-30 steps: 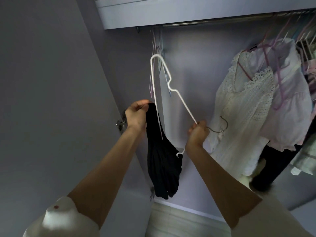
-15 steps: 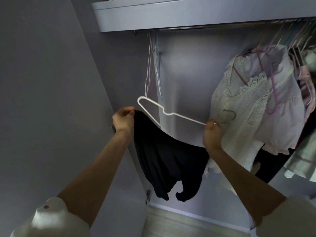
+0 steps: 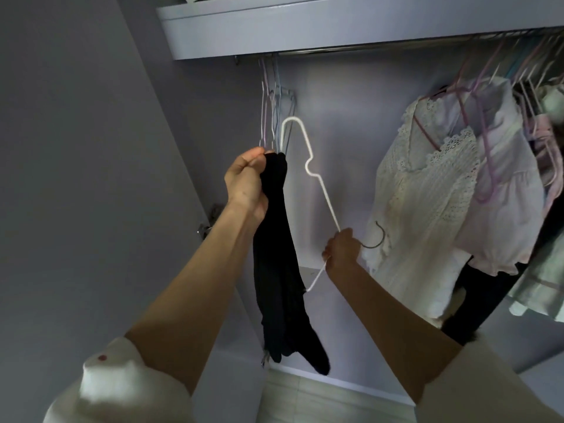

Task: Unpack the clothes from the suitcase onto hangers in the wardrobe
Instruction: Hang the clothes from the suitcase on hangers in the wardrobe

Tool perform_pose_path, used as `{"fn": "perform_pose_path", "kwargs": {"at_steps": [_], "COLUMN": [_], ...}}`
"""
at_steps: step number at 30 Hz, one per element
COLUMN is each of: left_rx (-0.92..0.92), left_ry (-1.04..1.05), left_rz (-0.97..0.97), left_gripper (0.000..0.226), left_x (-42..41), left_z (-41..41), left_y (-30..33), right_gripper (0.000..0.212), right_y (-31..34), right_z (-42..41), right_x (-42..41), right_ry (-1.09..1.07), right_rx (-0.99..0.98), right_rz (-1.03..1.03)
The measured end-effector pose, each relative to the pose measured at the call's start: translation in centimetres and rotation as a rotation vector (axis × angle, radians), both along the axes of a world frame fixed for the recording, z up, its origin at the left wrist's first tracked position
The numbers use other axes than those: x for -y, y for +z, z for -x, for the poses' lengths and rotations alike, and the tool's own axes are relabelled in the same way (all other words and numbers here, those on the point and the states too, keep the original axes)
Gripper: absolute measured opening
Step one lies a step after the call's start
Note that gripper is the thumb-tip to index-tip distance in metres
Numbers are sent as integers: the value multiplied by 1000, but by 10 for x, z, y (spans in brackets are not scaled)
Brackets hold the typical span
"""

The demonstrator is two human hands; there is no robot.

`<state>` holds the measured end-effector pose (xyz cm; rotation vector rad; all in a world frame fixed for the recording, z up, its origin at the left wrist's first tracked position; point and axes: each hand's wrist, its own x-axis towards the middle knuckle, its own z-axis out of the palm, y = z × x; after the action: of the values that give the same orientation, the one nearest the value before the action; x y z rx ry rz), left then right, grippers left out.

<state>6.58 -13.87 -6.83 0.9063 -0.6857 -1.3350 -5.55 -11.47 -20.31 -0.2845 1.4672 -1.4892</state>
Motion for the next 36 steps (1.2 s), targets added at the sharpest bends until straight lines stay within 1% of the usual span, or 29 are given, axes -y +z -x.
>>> {"fn": "perform_pose_path", "kwargs": {"at_steps": [2, 4, 6, 7, 8, 9, 10, 11, 12, 14, 15, 16, 17, 20, 22, 25, 26, 29, 31, 34, 35, 36], "left_rx": [58, 149, 204, 221, 241, 266, 287, 296, 288, 235, 202, 180, 170, 214, 372, 763, 877, 1106, 1290, 1529, 1571, 1599], "left_ry": [42, 80, 101, 98, 84, 61, 40, 26, 18, 9, 10, 14, 20, 91, 170, 252, 261, 220, 159, 62, 28, -7], "left_rz": [33, 38, 11, 5, 6, 16, 35, 58, 76, 94, 101, 109, 113, 116, 131, 135, 153, 256, 320, 295, 281, 282], "left_gripper": [28, 28, 29, 30, 31, 32, 32, 31, 30, 29, 28, 28, 29, 32, 35, 28, 26, 24, 22, 21, 21, 21], "left_x": [6, 11, 12, 11, 8, 6, 5, 3, 2, 1, 1, 1, 2, 8, 15, 19, 19, 12, 8, 1, 0, -1], "left_z": [-8, -21, -32, -35, -34, -32, -27, -22, -16, -7, -5, -5, -6, -18, -34, -56, -60, -55, -44, -35, -34, -33], "left_y": [2, -1, -11, -17, -21, -23, -23, -20, -14, -3, 1, 5, 6, 4, -2, -12, -15, -22, -29, -37, -40, -44], "right_gripper": [36, 34, 38, 38, 34, 28, 22, 24, 30, 39, 39, 38, 38, 41, 40, 45, 46, 52, 63, 78, 78, 73], "right_y": [-11, -12, -4, 5, 14, 21, 26, 27, 23, 11, 6, 2, -1, -5, 0, 6, 6, 4, 5, 25, 32, 40], "right_z": [0, 6, 21, 29, 37, 41, 39, 33, 26, 7, 0, -5, -6, 3, 14, 34, 38, 40, 36, 36, 38, 39], "right_x": [-7, -13, -13, -11, -6, -1, 3, 5, 6, 2, -2, -6, -9, -12, -15, -19, -20, -21, -17, -9, -6, -3], "right_ry": [7, -43, -232, -339, -395, -396, -347, -285, -244, -218, -205, -200, -203, -241, -243, -148, -95, -15, -31, -78, -84, -86], "right_rx": [-99, -257, -375, -381, -351, -296, -229, -174, -127, -35, -19, -19, -63, -355, -533, -786, -873, -1126, -1213, -1227, -1226, -1232], "right_rz": [-18, 18, 56, 94, 137, 163, 153, 134, 132, 119, 102, 92, 82, 145, 198, 209, 201, 198, 241, 246, 246, 246]}}
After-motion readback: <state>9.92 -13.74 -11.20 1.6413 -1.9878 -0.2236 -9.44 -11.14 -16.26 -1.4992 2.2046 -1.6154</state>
